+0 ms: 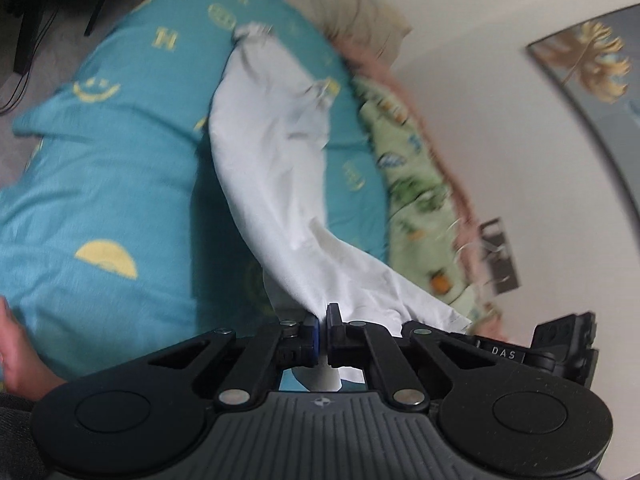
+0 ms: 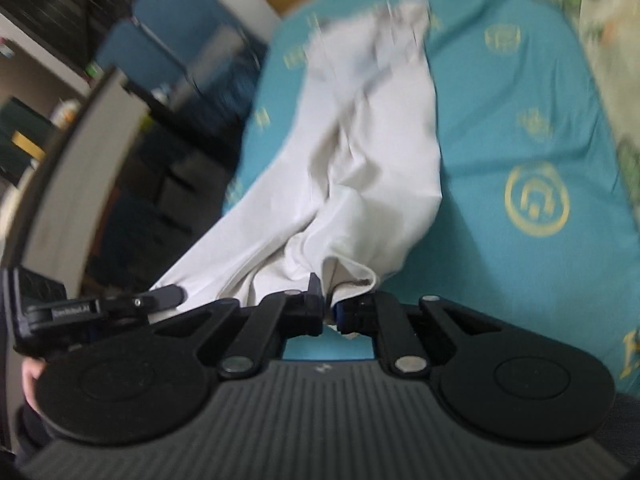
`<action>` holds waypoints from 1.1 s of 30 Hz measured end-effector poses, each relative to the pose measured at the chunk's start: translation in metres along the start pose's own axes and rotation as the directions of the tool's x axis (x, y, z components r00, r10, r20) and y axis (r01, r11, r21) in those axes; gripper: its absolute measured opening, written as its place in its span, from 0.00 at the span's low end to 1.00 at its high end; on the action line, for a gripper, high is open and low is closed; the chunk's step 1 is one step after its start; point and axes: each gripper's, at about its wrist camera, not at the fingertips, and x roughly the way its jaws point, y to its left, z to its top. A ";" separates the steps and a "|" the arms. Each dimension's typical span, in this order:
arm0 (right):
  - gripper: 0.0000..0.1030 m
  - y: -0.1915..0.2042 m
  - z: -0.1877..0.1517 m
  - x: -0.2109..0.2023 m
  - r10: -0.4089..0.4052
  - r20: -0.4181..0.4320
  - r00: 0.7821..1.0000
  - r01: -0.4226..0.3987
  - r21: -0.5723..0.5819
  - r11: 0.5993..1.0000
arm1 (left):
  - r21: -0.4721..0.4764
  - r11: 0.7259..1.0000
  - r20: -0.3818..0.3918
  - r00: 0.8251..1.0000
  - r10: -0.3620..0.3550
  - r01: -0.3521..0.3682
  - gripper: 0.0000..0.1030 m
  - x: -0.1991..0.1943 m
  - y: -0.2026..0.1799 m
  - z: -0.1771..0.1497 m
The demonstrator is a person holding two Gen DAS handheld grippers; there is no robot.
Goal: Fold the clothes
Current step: 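Lift the hem with both grippers and fold it up toward the collar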
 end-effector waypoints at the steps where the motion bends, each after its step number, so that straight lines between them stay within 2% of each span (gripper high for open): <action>1: 0.08 0.001 0.004 -0.009 0.008 0.031 0.999 -0.009 0.003 1.000 | 0.002 1.000 0.023 1.000 -0.011 0.011 0.03 -0.008 -0.009 0.001; 4: 0.08 0.005 0.013 -0.037 0.033 0.120 0.992 -0.034 0.011 0.999 | 0.009 1.000 0.074 0.997 -0.027 0.026 0.03 -0.031 -0.030 -0.002; 11: 0.08 0.003 -0.043 -0.086 0.063 0.148 0.987 -0.060 -0.020 0.998 | 0.017 0.998 0.074 0.995 -0.060 0.059 0.03 -0.080 -0.042 -0.055; 15: 0.08 -0.001 -0.058 -0.102 0.059 0.173 0.983 -0.055 -0.028 0.998 | 0.006 0.998 0.065 0.996 -0.067 0.066 0.03 -0.085 -0.038 -0.071; 18: 0.08 0.003 -0.048 -0.096 0.031 0.227 0.974 -0.014 -0.074 0.997 | 0.054 0.998 0.088 0.996 -0.032 0.027 0.03 -0.075 -0.043 -0.060; 21: 0.08 0.002 -0.024 -0.081 0.017 0.273 0.962 0.001 -0.065 0.998 | 0.087 0.996 0.116 0.993 -0.005 -0.006 0.03 -0.057 -0.046 -0.036; 24: 0.08 -0.001 0.006 -0.059 -0.013 0.320 0.947 0.031 -0.052 0.998 | 0.142 0.988 0.192 0.981 0.034 -0.062 0.03 -0.033 -0.052 -0.005; 27: 0.08 -0.001 0.038 -0.029 -0.060 0.365 0.929 0.087 -0.058 0.995 | 0.176 0.977 0.265 0.962 0.072 -0.122 0.03 -0.005 -0.055 0.026; 33: 0.09 -0.005 0.094 0.035 -0.122 0.435 0.892 0.172 -0.079 0.982 | 0.235 0.935 0.395 0.905 0.157 -0.264 0.03 0.059 -0.054 0.082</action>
